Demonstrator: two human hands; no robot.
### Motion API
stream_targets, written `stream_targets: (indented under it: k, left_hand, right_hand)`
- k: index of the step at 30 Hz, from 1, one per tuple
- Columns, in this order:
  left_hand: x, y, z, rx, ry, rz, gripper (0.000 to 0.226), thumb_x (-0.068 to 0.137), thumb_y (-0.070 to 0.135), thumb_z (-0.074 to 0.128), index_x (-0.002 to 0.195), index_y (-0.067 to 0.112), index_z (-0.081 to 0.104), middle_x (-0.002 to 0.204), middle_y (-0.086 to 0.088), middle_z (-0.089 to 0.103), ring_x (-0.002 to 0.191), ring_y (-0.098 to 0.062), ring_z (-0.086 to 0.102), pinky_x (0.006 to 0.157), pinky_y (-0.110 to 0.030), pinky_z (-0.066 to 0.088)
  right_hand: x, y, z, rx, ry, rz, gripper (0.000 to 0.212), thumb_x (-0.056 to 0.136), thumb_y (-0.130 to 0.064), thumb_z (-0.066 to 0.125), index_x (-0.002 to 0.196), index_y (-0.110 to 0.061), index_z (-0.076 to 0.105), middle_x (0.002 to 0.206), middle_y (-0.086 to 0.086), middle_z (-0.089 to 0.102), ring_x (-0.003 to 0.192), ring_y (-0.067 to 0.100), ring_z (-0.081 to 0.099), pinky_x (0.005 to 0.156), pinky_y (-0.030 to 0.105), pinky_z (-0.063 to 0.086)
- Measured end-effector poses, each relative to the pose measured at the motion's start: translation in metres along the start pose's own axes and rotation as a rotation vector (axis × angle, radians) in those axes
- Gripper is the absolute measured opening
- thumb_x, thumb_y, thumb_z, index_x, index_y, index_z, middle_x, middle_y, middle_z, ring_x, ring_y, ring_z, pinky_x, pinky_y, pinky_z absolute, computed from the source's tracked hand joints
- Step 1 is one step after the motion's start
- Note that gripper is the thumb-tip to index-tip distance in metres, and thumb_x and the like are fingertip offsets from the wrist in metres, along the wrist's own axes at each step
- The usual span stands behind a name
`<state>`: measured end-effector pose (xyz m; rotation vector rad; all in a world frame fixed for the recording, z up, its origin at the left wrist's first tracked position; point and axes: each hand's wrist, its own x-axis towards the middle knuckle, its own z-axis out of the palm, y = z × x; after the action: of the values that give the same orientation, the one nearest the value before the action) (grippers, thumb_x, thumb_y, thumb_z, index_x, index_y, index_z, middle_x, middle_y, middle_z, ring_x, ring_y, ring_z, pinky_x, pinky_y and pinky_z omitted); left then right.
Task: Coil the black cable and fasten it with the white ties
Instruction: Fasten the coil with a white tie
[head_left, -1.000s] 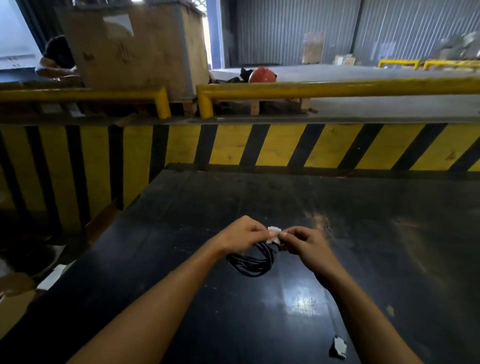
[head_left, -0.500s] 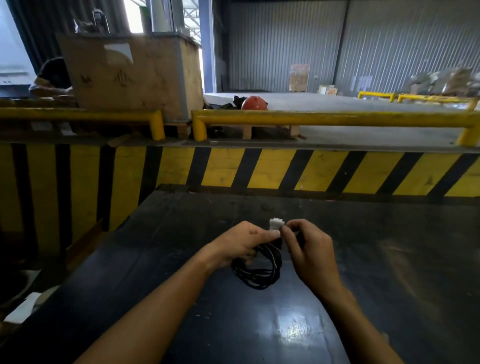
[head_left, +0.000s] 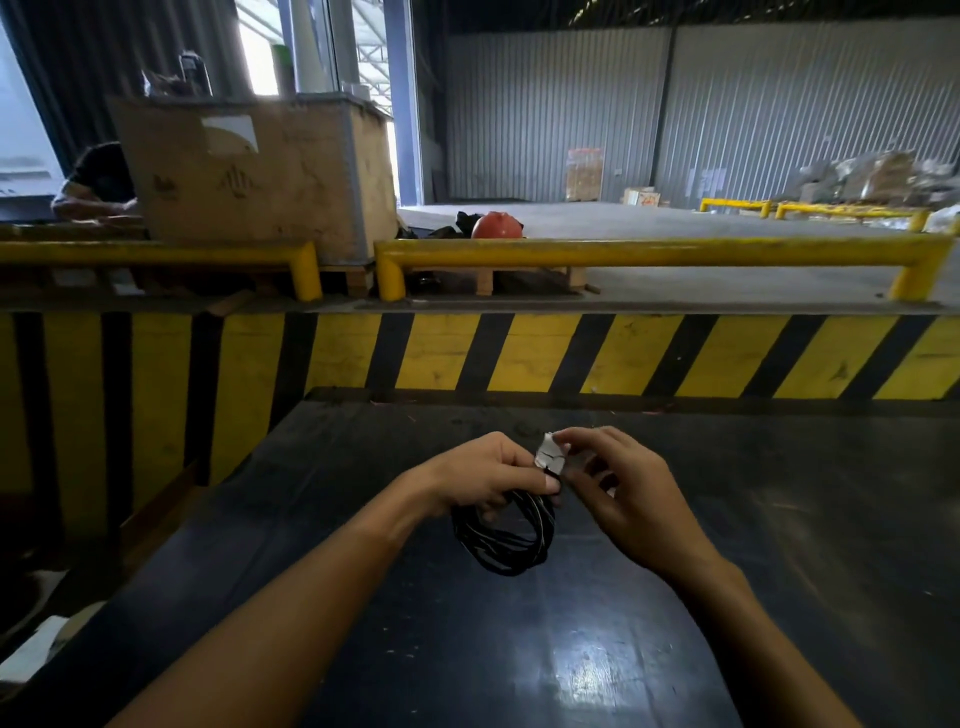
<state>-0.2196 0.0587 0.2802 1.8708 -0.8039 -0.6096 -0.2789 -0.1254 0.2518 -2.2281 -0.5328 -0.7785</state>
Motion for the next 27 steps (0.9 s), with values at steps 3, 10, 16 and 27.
stream_targets:
  k: [3, 10, 16, 27]
  left_hand:
    - [-0.002, 0.004, -0.004, -0.035, -0.049, -0.017, 0.018, 0.088, 0.026, 0.062, 0.076, 0.021, 0.075, 0.059, -0.001, 0.056, 0.038, -0.005, 0.039, 0.037, -0.016, 0.035]
    - [-0.007, 0.009, -0.010, -0.080, -0.102, -0.026, 0.019, 0.088, 0.024, 0.060, 0.075, 0.019, 0.073, 0.050, 0.009, 0.058, 0.035, -0.002, 0.039, 0.035, -0.014, 0.035]
    - [-0.009, 0.014, -0.011, -0.069, -0.045, 0.050, 0.020, 0.087, 0.024, 0.061, 0.070, 0.020, 0.070, 0.050, 0.010, 0.054, 0.037, -0.003, 0.040, 0.036, -0.015, 0.035]
    - [-0.012, 0.006, -0.008, -0.037, 0.097, 0.059, 0.027, 0.089, 0.020, 0.061, 0.063, 0.022, 0.068, 0.054, 0.003, 0.052, 0.037, -0.004, 0.037, 0.036, -0.017, 0.033]
  right_hand:
    - [0.004, 0.001, -0.009, -0.046, -0.105, -0.037, 0.040, 0.080, -0.015, 0.071, 0.117, -0.026, 0.062, 0.111, -0.011, 0.054, 0.083, 0.000, 0.058, 0.069, 0.011, 0.049]
    - [0.016, -0.006, -0.016, -0.113, -0.075, -0.165, 0.016, 0.085, -0.019, 0.065, 0.099, -0.020, 0.072, 0.108, -0.009, 0.059, 0.091, 0.000, 0.058, 0.072, 0.007, 0.048]
    - [0.020, -0.012, -0.001, 0.138, 0.088, 0.074, 0.012, 0.092, -0.013, 0.054, 0.091, -0.010, 0.066, 0.083, -0.002, 0.065, 0.068, 0.005, 0.060, 0.058, 0.018, 0.048]
    - [0.029, -0.019, 0.003, 0.539, 0.269, 0.305, 0.012, 0.096, -0.016, 0.046, 0.090, -0.015, 0.057, 0.082, 0.004, 0.066, 0.062, 0.008, 0.065, 0.057, 0.022, 0.055]
